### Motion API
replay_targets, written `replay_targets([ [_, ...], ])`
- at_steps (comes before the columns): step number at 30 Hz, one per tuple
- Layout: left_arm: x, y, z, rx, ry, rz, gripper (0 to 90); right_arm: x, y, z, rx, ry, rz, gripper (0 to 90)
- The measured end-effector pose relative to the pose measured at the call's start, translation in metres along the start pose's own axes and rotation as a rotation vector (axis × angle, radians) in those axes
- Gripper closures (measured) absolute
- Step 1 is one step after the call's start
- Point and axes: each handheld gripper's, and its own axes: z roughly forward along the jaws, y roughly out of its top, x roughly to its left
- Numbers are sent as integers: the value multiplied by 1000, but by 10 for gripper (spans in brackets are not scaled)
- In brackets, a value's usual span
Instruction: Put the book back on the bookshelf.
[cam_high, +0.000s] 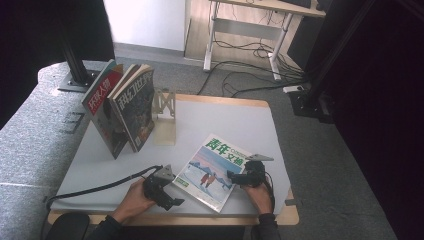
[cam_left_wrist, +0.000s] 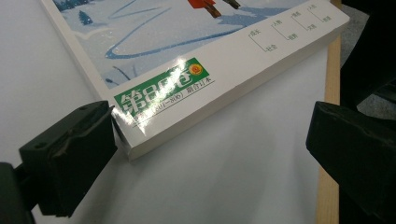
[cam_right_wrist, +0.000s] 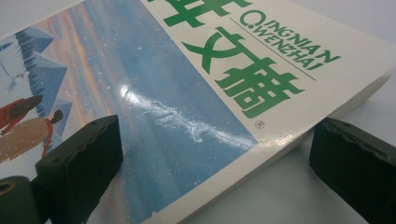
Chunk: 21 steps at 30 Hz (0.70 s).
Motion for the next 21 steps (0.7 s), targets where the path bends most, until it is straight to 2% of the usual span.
replay_targets([
  [8, -5, 0, -4, 13, -45, 16, 52, -2, 9, 9, 2, 16, -14, 16],
  [11, -4, 2, -7, 8, -38, 23, 147, -3, 12, 12, 3, 25, -22, 16],
  [12, -2, 5, -11, -21, -44, 11, 152, -3, 12, 13, 3, 30, -27, 16],
  [15, 2, 7, -13, -20, 0, 8, 166, -4, 15, 16, 2, 37, -32, 16],
  [17, 3, 6, -12, -16, 9, 8, 165, -4, 16, 17, 1, 41, -35, 16],
  [18, 3, 5, -10, 3, 28, 17, 145, -3, 18, 20, 1, 45, -38, 15],
  [21, 5, 4, -7, 30, 42, 31, 118, -3, 22, 24, 2, 51, -47, 14],
])
